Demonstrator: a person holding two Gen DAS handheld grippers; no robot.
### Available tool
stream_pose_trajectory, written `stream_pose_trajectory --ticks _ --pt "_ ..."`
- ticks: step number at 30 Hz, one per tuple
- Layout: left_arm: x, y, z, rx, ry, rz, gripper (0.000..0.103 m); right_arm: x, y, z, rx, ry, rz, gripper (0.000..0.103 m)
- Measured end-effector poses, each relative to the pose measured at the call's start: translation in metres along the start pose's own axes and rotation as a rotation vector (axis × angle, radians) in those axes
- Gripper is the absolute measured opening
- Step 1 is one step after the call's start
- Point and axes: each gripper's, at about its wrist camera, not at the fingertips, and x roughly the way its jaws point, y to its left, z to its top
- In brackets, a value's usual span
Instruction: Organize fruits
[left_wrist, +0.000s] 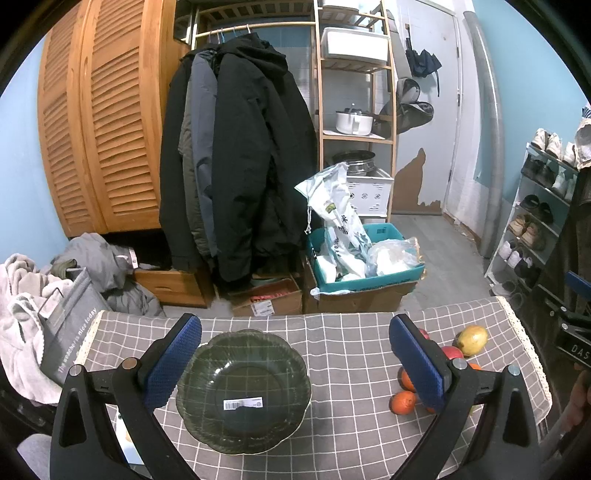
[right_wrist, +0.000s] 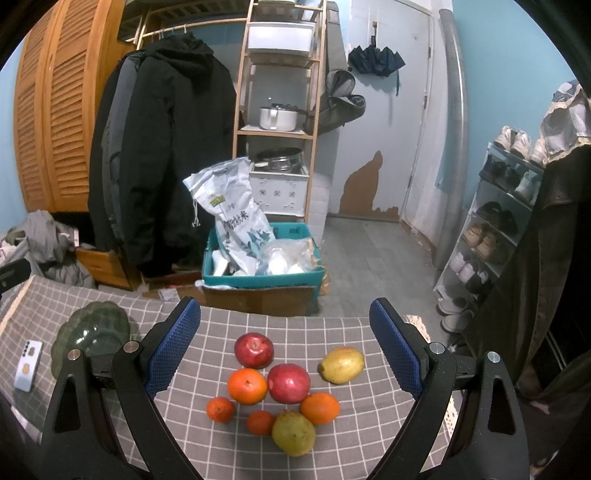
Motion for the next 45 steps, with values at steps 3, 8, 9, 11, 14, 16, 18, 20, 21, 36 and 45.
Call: stream_pose_trajectory --ticks 3,8,9,11,14,16,18,20,21,36,45 --pt "0.001 -0.001 0.000 0.004 -0.001 0.001 0.103 0.000 0.000 0.000 -0.001 0.001 0.000 0.091" --pt "0.000 -0.005 -0.003 0.006 -0.002 -0.001 0.103 0.001 0.000 0.000 0.000 0.003 0.000 0.091" --pt "-0.001 -0.009 -0.005 0.008 -0.005 -0.001 0.103 0.000 0.000 0.000 0.000 0.004 0.000 0.092" --pt "-0.002 -0.011 -0.006 0.009 -0.005 -0.001 0.103 0.000 0.000 0.000 -0.001 0.002 0.000 0.091" --pt "-0.002 -0.011 -0.006 0.008 -0.005 -0.002 0.102 0.001 0.000 0.000 -0.001 0.005 0.000 0.091" --pt "-0.002 -0.012 -0.007 0.009 -0.006 -0.001 0.103 0.000 0.000 -0.001 0.000 0.006 0.002 0.091" --pt "-0.002 -0.011 -0.005 0.007 -0.004 -0.002 0.103 0.000 0.000 -0.001 -0.001 0.006 0.001 0.091" --pt "-0.002 -0.012 -0.006 0.008 -0.003 -0.002 0.103 0.001 0.000 -0.001 -0.001 0.007 0.002 0.091" --pt "-0.002 -0.012 -0.005 0.008 -0.003 -0.002 0.103 0.000 0.000 -0.001 0.000 0.008 0.002 0.091" --pt "-0.002 -0.013 -0.005 0.007 -0.002 -0.002 0.103 0.000 0.002 0.000 -0.002 0.009 0.002 0.091" --pt "-0.002 -0.013 -0.004 0.006 0.000 -0.002 0.103 0.005 0.007 -0.005 -0.007 0.009 -0.001 0.091"
